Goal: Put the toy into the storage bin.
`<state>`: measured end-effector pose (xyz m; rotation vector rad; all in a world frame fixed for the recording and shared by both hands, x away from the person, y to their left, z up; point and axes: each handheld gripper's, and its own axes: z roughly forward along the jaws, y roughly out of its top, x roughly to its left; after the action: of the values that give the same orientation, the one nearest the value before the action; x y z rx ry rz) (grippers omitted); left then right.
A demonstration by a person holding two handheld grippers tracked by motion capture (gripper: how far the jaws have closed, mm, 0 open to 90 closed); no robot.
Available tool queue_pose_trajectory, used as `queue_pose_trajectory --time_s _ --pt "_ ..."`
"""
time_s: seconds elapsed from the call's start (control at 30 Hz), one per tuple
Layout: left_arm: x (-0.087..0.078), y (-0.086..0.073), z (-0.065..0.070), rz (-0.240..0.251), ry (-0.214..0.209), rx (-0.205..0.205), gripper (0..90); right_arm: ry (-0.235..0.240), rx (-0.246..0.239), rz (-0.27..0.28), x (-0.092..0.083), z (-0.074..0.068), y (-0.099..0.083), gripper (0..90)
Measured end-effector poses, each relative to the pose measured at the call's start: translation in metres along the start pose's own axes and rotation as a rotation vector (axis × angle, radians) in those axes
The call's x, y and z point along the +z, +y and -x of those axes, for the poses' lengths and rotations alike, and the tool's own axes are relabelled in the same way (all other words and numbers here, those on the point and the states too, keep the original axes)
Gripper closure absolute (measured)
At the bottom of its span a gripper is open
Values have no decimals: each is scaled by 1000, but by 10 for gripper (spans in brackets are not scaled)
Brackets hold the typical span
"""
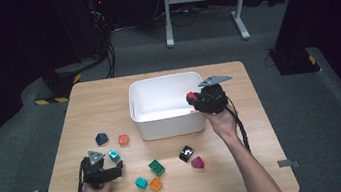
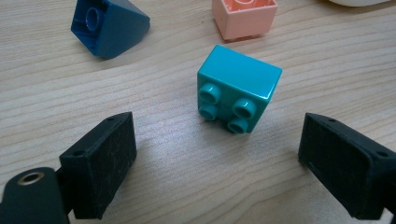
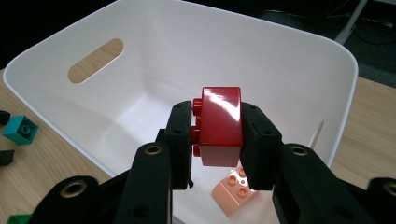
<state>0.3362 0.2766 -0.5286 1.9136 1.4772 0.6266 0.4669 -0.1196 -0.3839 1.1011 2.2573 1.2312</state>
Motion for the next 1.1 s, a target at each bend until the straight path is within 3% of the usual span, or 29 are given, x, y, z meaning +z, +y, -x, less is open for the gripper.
queue_pose_trajectory --time_s 0.3,0.6,0.8,1.1 --pt "0 0 0 0 0 0 114 -1 1 -12 5 0 0 659" --pt "0 0 0 1 1 -2 117 -2 10 -6 5 0 -1 541" --pt "0 0 0 1 1 -2 118 1 14 29 -2 -2 -3 454" --pt "0 0 0 1 1 -1 118 7 14 70 -20 -3 -12 401"
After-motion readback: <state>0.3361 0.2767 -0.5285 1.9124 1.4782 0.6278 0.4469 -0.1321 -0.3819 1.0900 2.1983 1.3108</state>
